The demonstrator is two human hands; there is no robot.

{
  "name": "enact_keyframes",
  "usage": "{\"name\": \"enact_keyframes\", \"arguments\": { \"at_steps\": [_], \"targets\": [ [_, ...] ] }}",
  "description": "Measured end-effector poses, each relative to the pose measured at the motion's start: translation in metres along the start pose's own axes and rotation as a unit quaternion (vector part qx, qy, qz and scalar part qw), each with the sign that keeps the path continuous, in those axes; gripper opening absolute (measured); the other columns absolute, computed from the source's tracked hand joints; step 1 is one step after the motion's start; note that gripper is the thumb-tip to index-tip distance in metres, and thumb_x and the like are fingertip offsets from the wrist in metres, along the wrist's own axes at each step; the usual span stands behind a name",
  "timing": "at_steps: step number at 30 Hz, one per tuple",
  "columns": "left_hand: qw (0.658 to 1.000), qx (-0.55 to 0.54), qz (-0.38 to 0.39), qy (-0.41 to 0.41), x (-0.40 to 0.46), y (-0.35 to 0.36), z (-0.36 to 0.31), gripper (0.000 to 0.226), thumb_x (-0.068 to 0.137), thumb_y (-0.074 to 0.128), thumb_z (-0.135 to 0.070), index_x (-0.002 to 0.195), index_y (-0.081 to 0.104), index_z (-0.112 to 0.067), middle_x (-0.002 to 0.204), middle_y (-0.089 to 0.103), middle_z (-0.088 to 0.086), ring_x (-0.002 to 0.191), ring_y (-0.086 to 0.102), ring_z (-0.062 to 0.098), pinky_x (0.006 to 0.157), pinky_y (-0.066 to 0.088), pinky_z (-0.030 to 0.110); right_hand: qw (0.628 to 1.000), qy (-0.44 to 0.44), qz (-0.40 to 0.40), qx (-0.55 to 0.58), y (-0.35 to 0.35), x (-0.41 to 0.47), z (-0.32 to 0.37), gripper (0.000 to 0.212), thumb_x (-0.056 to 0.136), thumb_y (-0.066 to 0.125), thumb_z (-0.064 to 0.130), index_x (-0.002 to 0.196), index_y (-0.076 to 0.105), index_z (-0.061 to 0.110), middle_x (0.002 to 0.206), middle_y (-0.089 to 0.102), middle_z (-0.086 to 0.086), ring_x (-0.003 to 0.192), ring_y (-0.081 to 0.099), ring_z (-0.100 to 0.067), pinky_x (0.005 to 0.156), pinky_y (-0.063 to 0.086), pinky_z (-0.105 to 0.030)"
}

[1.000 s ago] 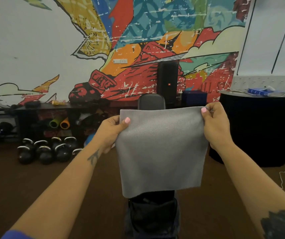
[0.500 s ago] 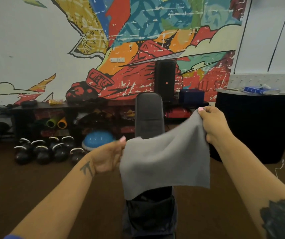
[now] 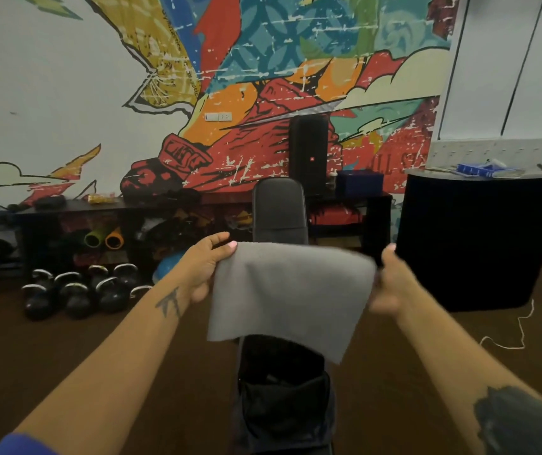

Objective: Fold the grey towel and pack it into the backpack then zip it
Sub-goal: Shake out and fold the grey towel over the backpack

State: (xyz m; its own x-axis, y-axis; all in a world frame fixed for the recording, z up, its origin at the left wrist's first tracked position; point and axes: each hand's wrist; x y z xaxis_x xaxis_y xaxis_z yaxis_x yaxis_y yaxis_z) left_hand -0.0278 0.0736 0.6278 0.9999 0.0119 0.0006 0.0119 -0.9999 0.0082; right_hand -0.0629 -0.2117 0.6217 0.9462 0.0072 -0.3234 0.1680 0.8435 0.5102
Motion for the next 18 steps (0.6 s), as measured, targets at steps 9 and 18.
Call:
{"name": "enact_keyframes", "arguments": {
  "at_steps": [9,18],
  "targets": [
    [0.998,0.020,-0.062,-0.027,0.009,-0.018,-0.002,0.048,0.093,0.055,-0.017,0.139,0.042,-0.020,0.133,0.053,0.006,0.116,0.056,0.025,0.098,0.048,0.044,0.978,0.009,0.096,-0.185,0.010,0.005,-0.006,0.042,0.089,0.056,0.005,0.130,0.051,0.003,0.101,0.070,-0.011,0.081,0.068,-0.021,0.066,0.056,-0.031],
    [0.971,0.201,-0.121,0.041,0.006,-0.024,-0.013,0.018,0.089,0.062,-0.021,0.107,0.064,-0.017,0.115,0.064,0.009,0.102,0.063,0.027,0.076,0.058,0.038,0.931,-0.100,-0.060,-0.345,0.026,0.019,0.024,0.057,0.077,0.075,0.005,0.127,0.048,0.004,0.121,0.058,-0.018,0.100,0.058,-0.031,0.068,0.049,-0.037]
  ]
}}
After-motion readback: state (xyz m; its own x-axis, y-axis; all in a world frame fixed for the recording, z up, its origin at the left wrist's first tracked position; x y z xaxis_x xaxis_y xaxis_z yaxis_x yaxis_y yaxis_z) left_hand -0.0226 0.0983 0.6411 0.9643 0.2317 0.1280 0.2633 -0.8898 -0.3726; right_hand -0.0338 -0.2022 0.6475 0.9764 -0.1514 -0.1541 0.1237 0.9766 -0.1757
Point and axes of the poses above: each hand's wrist, its own x-axis towards the middle knuckle, its own y-axis out of the palm, z = x × y
